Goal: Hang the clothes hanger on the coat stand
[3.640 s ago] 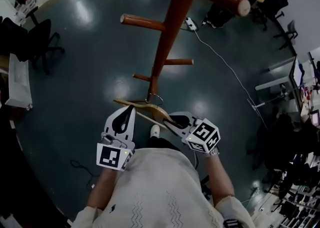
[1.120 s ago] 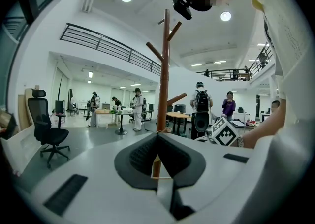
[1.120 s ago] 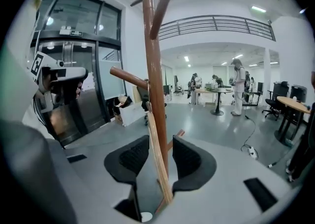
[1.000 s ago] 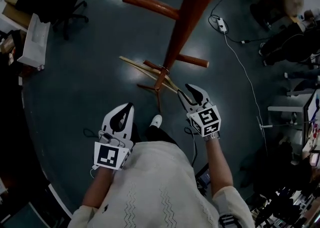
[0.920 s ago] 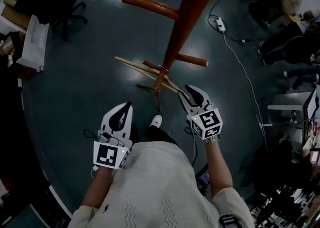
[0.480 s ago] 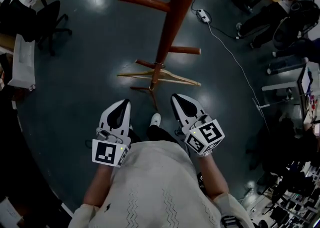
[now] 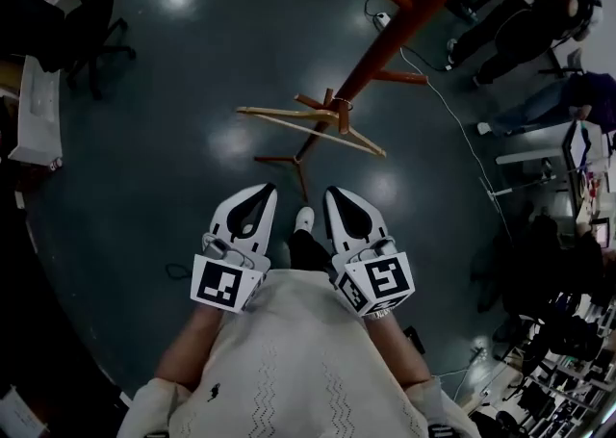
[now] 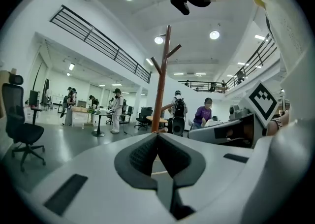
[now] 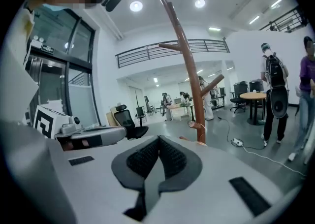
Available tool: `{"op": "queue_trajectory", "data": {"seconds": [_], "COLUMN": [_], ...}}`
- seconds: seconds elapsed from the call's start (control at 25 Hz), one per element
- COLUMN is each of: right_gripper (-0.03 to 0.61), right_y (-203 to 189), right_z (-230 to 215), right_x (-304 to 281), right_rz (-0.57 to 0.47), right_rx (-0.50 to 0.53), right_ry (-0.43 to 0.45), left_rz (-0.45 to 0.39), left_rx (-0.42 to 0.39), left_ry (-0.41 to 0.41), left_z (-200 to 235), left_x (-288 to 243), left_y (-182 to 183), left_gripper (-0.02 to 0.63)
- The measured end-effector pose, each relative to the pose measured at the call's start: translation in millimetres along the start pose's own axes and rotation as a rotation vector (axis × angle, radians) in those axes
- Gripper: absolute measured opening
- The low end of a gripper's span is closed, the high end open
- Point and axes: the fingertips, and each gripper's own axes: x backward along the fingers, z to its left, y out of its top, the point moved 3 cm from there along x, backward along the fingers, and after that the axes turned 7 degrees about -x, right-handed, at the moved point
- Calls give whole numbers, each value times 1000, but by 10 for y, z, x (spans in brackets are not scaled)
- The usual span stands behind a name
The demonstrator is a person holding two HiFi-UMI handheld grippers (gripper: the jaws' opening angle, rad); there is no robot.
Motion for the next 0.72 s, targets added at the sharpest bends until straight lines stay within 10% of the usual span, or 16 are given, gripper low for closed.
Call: {"op": "queue_trajectory", "data": {"seconds": [0.72], "right_gripper": [18], "right_y": [-266], "right_z": [638], "right_x": [138], "right_rz": [-53], "right_rx": [0], "right_ry": [-22], "left_rz": [21], "left_rx": [-30], "left_ry": [-206], "left_z": [-114], "left_x": [339], "left_y": [28], "left_gripper": [12]}}
